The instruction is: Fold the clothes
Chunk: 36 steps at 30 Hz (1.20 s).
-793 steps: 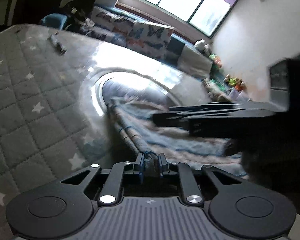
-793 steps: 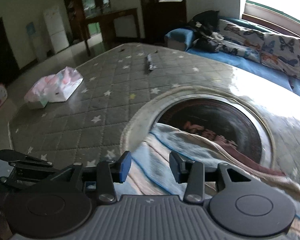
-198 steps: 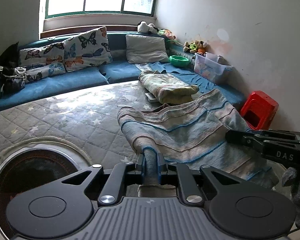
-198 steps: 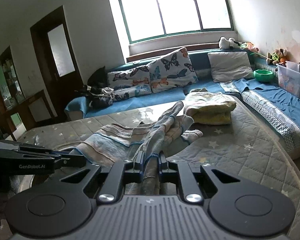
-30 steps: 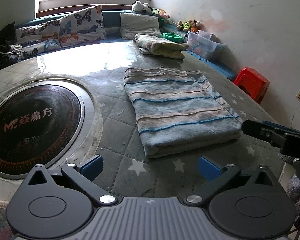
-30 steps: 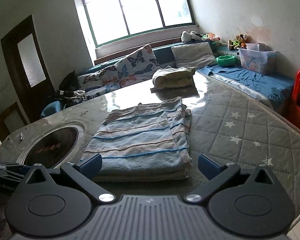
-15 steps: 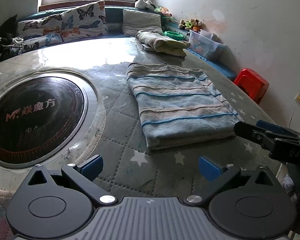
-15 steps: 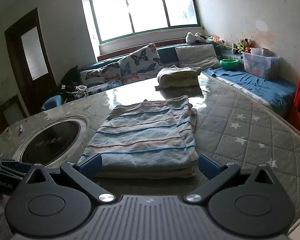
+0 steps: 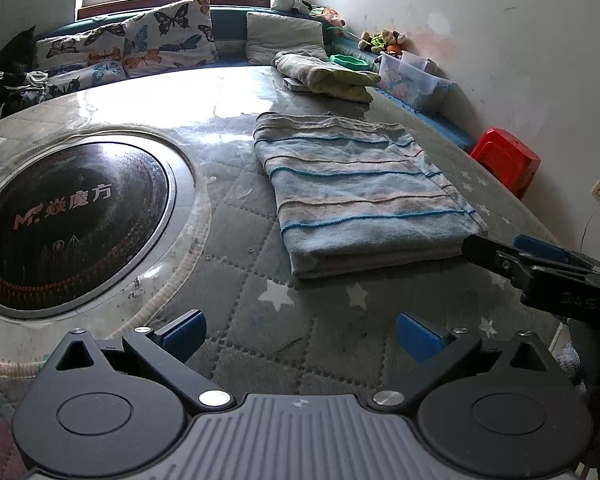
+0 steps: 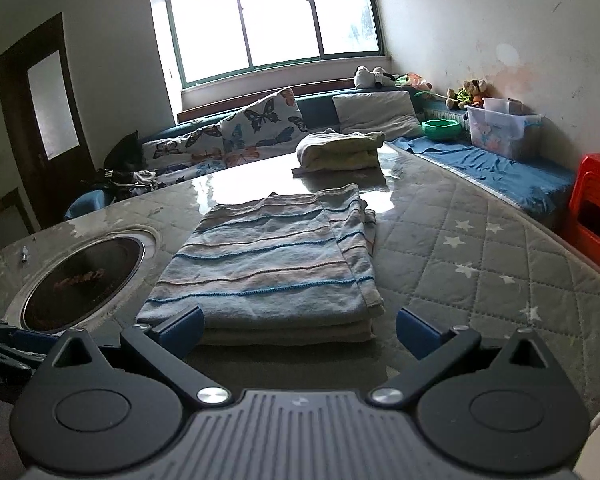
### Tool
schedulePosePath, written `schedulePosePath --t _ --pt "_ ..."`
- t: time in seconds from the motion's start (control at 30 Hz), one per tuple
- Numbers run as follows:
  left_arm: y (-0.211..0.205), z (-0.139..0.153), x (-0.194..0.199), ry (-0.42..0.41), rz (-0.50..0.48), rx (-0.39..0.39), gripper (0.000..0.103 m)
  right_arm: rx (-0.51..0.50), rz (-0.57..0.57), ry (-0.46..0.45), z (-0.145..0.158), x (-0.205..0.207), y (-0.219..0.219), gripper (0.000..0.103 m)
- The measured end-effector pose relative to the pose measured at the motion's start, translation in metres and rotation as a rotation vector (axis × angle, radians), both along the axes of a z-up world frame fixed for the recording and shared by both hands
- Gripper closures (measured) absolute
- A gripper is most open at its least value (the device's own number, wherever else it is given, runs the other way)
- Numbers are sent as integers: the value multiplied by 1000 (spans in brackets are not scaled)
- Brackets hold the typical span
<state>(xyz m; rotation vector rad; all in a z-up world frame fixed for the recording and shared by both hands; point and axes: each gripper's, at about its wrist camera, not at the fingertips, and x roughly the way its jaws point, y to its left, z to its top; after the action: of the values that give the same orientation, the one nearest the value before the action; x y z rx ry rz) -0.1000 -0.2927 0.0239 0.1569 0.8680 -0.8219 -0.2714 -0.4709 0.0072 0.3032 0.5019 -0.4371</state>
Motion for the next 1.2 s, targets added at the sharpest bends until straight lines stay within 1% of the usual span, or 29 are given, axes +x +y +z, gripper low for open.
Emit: schedulePosePath --t 0.23,0.43,0.7,1.2 --pt "-1 -1 -4 -2 -10 4 0 23 -11 3 -8 -2 1 0" --pt "0 -2 -5 -2 -11 -2 0 15 -19 14 -12 -5 3 0" --pt "3 -12 -8 16 -8 -9 0 19 -20 11 -16 -8 6 0" --pt "10 -14 -10 3 8 -10 0 15 8 30 -20 -8 15 0"
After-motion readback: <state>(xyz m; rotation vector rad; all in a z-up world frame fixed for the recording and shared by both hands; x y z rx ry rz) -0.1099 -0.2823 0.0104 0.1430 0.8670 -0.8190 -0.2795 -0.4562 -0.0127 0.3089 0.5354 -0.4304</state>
